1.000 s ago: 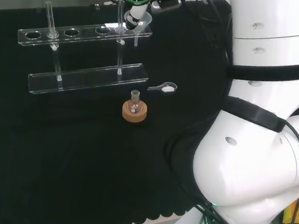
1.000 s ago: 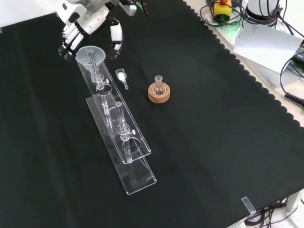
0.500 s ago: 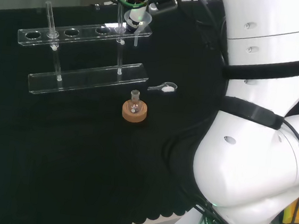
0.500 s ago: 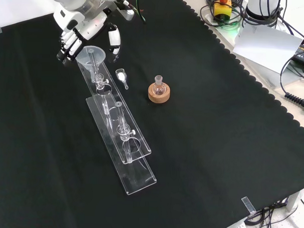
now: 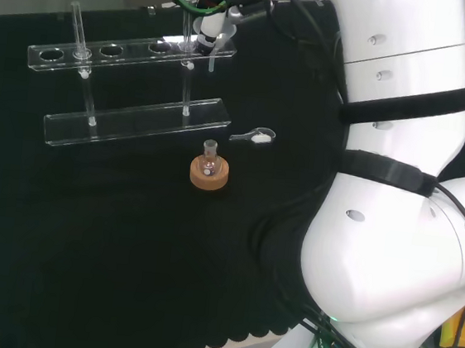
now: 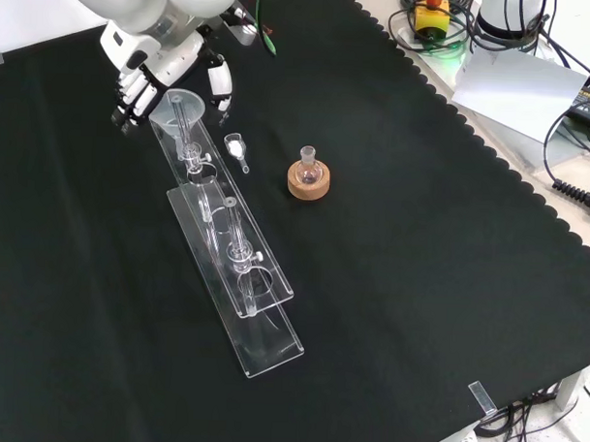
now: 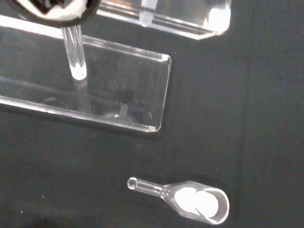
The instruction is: Pick up the funnel from the transparent funnel stand.
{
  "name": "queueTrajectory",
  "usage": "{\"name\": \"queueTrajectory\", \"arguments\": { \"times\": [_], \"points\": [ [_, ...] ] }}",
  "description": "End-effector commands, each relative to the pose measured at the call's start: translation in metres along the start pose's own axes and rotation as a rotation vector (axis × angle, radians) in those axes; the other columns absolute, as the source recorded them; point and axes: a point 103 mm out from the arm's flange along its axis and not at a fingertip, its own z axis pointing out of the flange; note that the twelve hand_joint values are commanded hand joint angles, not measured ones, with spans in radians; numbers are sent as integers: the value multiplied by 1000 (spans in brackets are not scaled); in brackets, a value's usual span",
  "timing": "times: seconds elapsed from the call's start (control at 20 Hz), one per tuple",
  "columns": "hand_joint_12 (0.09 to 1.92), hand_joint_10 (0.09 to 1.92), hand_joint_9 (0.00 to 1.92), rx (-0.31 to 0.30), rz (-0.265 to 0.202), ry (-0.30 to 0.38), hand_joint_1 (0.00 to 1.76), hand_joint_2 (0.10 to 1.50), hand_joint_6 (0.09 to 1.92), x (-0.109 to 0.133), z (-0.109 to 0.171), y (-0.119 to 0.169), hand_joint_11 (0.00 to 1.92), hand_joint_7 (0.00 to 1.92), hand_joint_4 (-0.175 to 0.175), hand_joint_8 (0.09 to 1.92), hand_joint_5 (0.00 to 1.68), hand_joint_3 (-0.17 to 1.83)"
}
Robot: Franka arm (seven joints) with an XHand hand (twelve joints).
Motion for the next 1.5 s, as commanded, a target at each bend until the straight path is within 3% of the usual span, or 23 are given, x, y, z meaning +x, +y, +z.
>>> {"name": "queueTrajectory", "arguments": {
  "times": [0.05,0.45,0.7,0.9,1.25,1.35,1.5],
  "points": [
    [1513,879,134,0,8,-21,767,606,87,-1,2,-1,243,0,-9,249,115,588],
    [1513,859,181,-37,18,-44,787,608,87,-5,3,-4,247,0,-7,352,150,603],
    [1492,762,309,-71,15,-81,830,622,87,-2,3,-4,267,0,-14,524,194,633],
    [1458,655,496,-122,22,-104,882,645,87,1,-1,-4,293,36,-28,651,294,684],
    [1376,563,705,-173,39,-135,932,689,92,5,-9,-8,391,204,-36,666,554,706],
    [1360,528,763,-202,51,-144,943,703,219,5,-12,-11,412,333,-27,652,680,703],
    [1333,486,858,-234,61,-152,964,718,567,2,-20,-19,456,549,-16,642,751,708]
  ]
}}
